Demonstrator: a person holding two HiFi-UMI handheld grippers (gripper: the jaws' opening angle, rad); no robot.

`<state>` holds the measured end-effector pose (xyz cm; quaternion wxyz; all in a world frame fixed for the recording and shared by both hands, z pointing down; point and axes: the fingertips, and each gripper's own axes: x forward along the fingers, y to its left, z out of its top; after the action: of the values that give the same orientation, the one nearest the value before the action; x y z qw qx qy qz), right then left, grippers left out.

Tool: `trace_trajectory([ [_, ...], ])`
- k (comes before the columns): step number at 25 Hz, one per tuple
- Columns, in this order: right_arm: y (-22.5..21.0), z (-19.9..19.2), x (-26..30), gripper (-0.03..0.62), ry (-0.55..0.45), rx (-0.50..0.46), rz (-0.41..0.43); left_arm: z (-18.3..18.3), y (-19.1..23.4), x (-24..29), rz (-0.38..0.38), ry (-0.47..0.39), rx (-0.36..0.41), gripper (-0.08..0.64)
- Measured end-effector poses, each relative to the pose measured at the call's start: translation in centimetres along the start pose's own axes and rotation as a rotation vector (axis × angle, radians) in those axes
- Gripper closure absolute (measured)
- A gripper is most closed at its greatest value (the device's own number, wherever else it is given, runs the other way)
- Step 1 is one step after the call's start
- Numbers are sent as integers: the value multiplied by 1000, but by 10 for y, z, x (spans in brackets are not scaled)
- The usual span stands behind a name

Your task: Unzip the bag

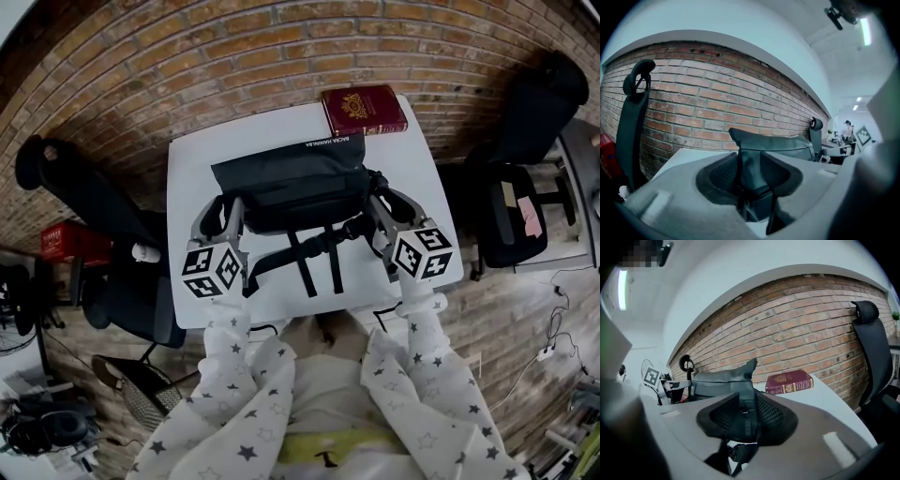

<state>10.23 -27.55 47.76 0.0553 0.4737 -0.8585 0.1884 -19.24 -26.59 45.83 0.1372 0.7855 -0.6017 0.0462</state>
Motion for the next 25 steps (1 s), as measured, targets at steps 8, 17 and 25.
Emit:
trace_trajectory([
  [8,16,25,-7,588,-82,-37,40,9,-15,-17,-31,-20,37,524],
  [17,42,55,-13,588,-146,-64,88,24,-30,-32,-77,-43,40,561],
  [25,55,96,-26,588,-259,-42,114,56,-36,-46,-101,-91,56,561],
])
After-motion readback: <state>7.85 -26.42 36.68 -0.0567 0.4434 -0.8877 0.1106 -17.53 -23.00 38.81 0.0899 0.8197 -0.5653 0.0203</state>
